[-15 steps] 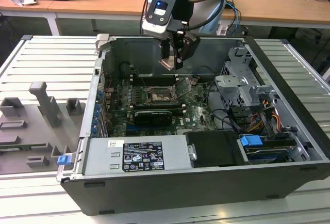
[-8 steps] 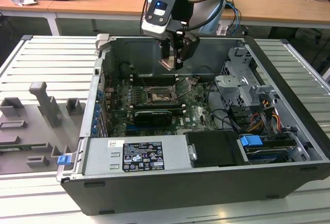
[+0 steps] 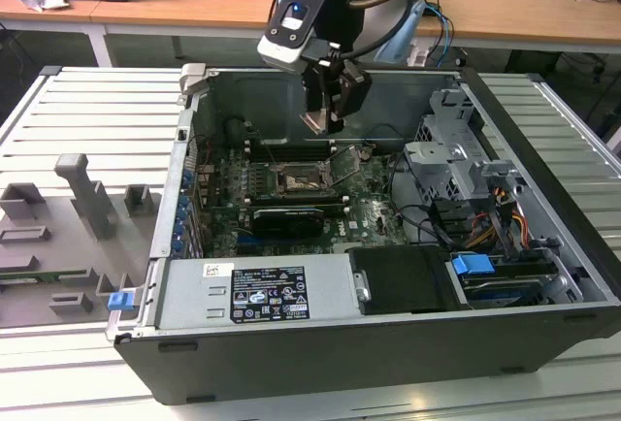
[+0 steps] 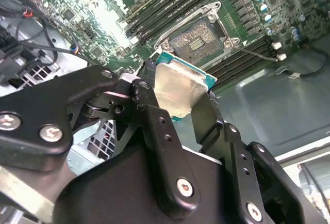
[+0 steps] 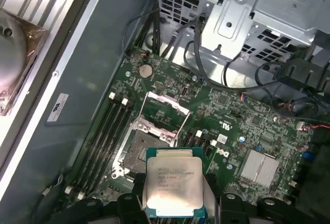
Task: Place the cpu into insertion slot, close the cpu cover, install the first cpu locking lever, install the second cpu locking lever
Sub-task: 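Place the cpu into insertion slot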
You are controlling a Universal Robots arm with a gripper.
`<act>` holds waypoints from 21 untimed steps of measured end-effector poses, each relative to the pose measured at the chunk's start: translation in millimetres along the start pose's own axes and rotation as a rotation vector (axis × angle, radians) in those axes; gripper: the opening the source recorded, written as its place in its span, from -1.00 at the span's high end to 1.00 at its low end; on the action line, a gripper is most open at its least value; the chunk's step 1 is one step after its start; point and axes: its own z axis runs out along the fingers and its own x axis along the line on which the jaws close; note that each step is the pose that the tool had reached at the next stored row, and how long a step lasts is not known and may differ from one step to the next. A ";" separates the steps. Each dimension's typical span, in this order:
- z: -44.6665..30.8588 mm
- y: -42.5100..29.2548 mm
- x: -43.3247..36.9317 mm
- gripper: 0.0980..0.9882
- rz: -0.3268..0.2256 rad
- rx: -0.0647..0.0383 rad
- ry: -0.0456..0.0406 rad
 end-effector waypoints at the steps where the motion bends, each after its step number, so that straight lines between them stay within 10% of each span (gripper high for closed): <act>1: 0.1 0.0 0.0 0.04 0.007 0.000 -0.0006; 21: 3.0 -0.2 0.0 0.04 0.107 -0.002 -0.0100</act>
